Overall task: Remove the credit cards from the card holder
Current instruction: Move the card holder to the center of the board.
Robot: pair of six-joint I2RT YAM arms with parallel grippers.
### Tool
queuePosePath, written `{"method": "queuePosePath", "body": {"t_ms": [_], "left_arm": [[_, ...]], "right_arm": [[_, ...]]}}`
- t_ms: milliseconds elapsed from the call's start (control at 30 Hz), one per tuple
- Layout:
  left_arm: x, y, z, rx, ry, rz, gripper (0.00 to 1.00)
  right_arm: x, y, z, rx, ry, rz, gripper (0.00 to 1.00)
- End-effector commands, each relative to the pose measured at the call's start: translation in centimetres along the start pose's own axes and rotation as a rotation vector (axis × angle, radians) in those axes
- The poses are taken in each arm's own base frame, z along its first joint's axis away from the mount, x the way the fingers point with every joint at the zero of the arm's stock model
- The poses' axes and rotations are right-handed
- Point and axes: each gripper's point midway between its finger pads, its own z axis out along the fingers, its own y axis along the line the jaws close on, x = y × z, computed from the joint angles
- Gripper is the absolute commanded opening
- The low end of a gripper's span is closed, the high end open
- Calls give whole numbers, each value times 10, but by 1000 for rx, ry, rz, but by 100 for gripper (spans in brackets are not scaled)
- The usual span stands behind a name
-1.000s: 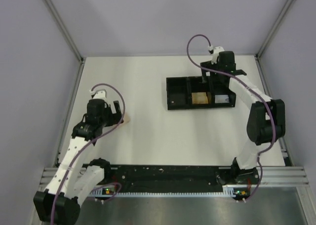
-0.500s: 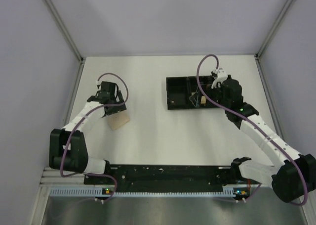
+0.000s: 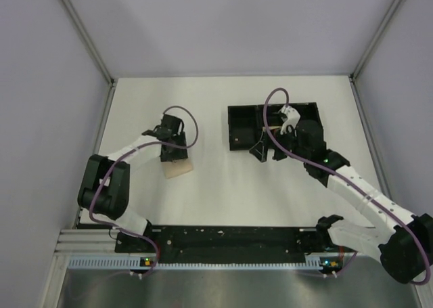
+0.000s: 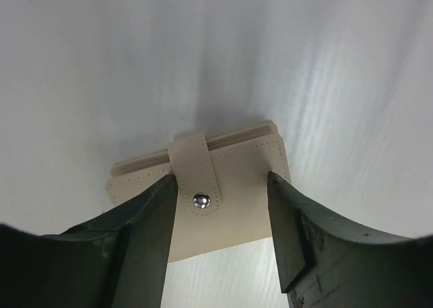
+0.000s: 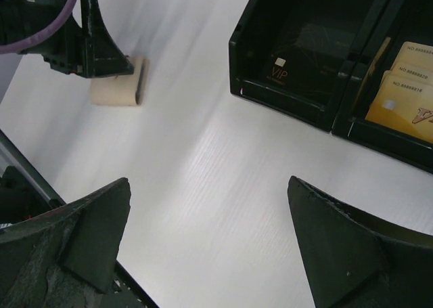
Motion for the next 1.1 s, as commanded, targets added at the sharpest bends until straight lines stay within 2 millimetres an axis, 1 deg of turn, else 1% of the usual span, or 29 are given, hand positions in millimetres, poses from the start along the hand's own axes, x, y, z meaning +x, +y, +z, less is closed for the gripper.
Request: {"method": "queuePosePath", "body": {"t_ms": [0,67,100,133,167,200,267,300,333,367,400,433,500,533,567,600,633,700,733,833,867,933,967,1000,1033,1067], "left_arm": [[50,-60,-3,221,97,112,56],[68,-84,-9,274,103,208,51],[76,-96,-15,307,101,255,51],[87,-115,-23,352,96,326,51],[95,-130,-32,395,85,391,45],[101,-143,-39,433,72,450,45],[118,-166,-56,511,61,562,45],[126,-176,-64,545,53,607,48],[130,-182,-71,566,33,635,51],[131,-183,-74,565,16,641,54],[126,-183,-79,557,-15,619,60],[116,-178,-82,525,-56,572,65],[94,-161,-88,431,-165,468,71],[84,-151,-97,401,-214,403,72],[76,-139,-103,362,-258,306,76],[71,-127,-106,328,-290,210,76],[72,-118,-111,327,-299,125,76],[81,-102,-114,343,-292,-44,76],[89,-97,-113,371,-282,-129,75],[101,-87,-109,457,-285,-327,75],[105,-81,-107,467,-293,-360,76],[106,-73,-106,493,-325,-397,76],[106,-68,-105,490,-336,-412,76],[106,-62,-104,476,-347,-424,77],[104,-57,-106,465,-364,-432,77],[103,-51,-108,445,-375,-435,77]], "right_arm": [[-6,11,-6,-37,-33,-11,97],[-4,11,-8,-32,-33,-13,97],[-2,10,-8,-28,-28,-13,97],[-2,10,-9,-28,-28,-16,97],[1,8,-11,-18,-24,-15,97],[2,7,-12,-16,-20,-15,97],[9,8,-13,-23,5,-16,97],[11,10,-14,-36,15,-20,97],[14,13,-14,-51,24,-30,96],[16,16,-14,-64,33,-37,95],[21,19,-13,-76,48,-44,95],[24,22,-13,-92,58,-55,94],[32,27,-10,-113,86,-66,93],[35,29,-8,-121,97,-75,93],[40,31,-7,-130,114,-87,93],[45,34,-5,-142,130,-103,92],[51,36,-3,-146,148,-117,91],[65,43,2,-167,193,-154,89],[72,46,6,-172,217,-176,88],[90,59,16,-176,279,-270,82],[100,62,21,-169,314,-307,80],[110,68,29,-158,353,-392,75],[116,71,33,-149,373,-426,70],[116,76,39,-145,375,-459,68],[121,80,44,-146,388,-492,66],[125,80,50,-128,405,-528,62]]}}
